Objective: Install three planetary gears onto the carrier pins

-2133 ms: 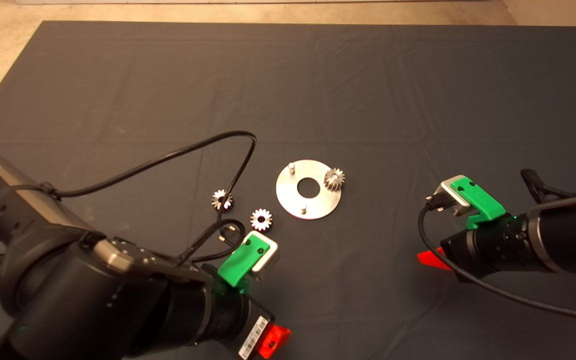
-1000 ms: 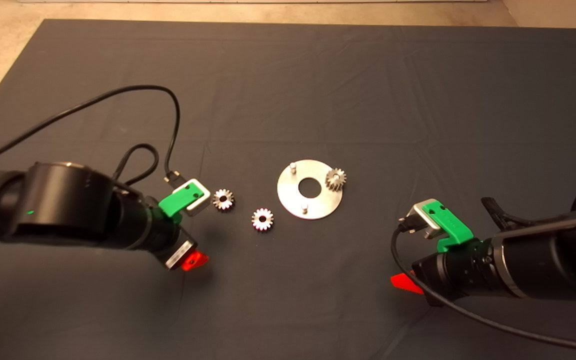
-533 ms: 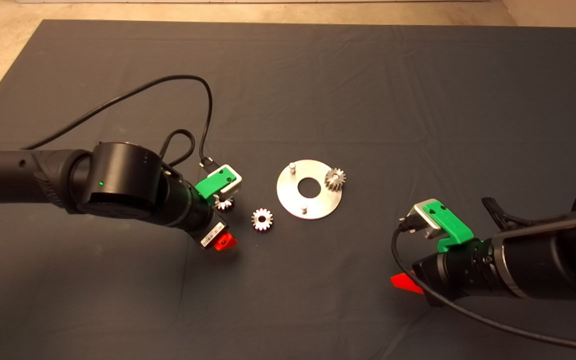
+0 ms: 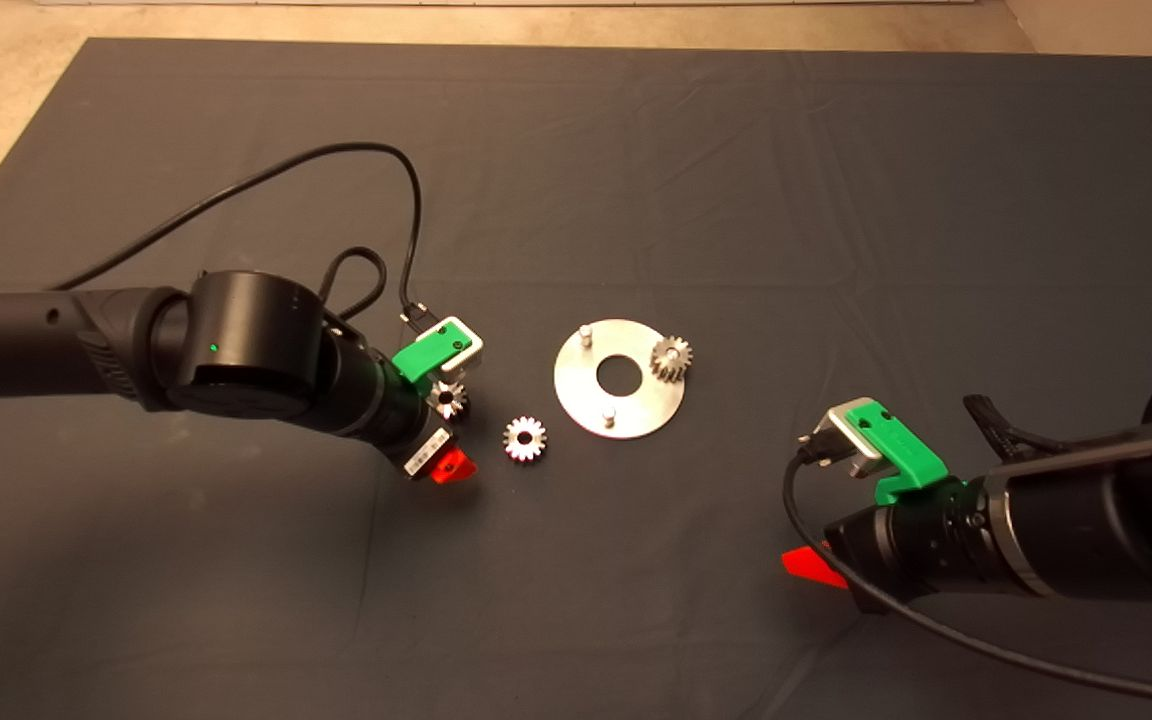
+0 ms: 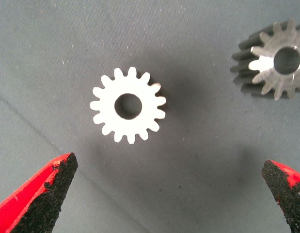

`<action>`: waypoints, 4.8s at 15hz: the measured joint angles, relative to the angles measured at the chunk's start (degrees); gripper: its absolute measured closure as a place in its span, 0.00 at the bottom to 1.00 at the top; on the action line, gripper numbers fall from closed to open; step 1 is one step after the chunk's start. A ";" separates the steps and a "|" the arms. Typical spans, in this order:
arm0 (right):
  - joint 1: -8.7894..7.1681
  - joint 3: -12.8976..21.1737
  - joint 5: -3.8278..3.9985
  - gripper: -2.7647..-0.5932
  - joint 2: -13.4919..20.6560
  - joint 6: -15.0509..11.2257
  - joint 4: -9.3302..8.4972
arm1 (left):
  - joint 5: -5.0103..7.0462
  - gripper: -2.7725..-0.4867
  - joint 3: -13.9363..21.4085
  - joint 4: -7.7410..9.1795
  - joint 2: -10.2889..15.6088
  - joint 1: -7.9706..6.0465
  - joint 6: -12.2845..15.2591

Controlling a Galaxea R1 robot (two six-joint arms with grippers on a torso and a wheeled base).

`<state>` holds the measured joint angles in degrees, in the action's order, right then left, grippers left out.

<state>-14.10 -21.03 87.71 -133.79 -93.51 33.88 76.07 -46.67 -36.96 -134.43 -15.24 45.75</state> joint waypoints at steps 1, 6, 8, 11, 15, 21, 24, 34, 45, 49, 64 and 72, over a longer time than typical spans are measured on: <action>0.00 0.00 0.00 0.53 0.00 0.00 0.01 | -0.38 0.01 -0.02 -0.16 -0.02 0.00 -0.02; 0.00 0.30 0.00 0.53 0.00 0.00 0.00 | -3.05 0.01 -1.84 -0.82 0.00 0.00 -0.83; 0.00 0.30 0.00 0.53 0.00 0.00 0.02 | -3.63 0.01 -1.89 -1.43 0.00 0.00 -0.85; 0.00 0.30 0.00 0.53 -0.02 0.00 0.00 | -4.58 0.01 -1.95 -3.22 0.00 0.03 -0.85; 0.00 0.50 0.00 0.53 0.00 0.00 0.00 | -5.98 0.01 -1.97 -5.21 0.00 0.15 -0.85; -0.02 0.52 0.00 0.53 -0.01 0.00 0.01 | -7.05 0.01 -2.29 -7.41 -0.02 2.61 -0.89; -0.02 0.52 0.00 0.53 0.00 0.00 0.00 | -7.61 0.01 -2.91 -7.47 0.00 3.31 -1.07; -0.02 0.52 0.00 0.53 0.17 0.00 0.00 | -10.08 0.10 -3.85 -8.13 0.20 3.32 -1.57; -0.02 0.52 0.00 0.53 0.30 0.00 0.00 | -11.05 0.23 -3.85 -8.55 0.35 4.28 -1.68; -0.03 0.52 0.00 0.53 0.33 0.00 0.00 | -11.61 0.28 -3.85 -8.74 0.33 4.28 -1.71; -0.04 0.63 0.00 0.53 1.66 0.00 -0.01 | -11.77 0.54 -3.80 -9.96 0.68 4.61 -1.96; -0.04 0.63 0.02 0.53 3.83 0.02 -0.01 | -12.02 0.61 -3.58 -9.97 1.10 4.68 -2.34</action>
<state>-14.14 -20.39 87.74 -129.96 -93.49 33.87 64.05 -50.25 -46.93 -133.33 -10.56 43.41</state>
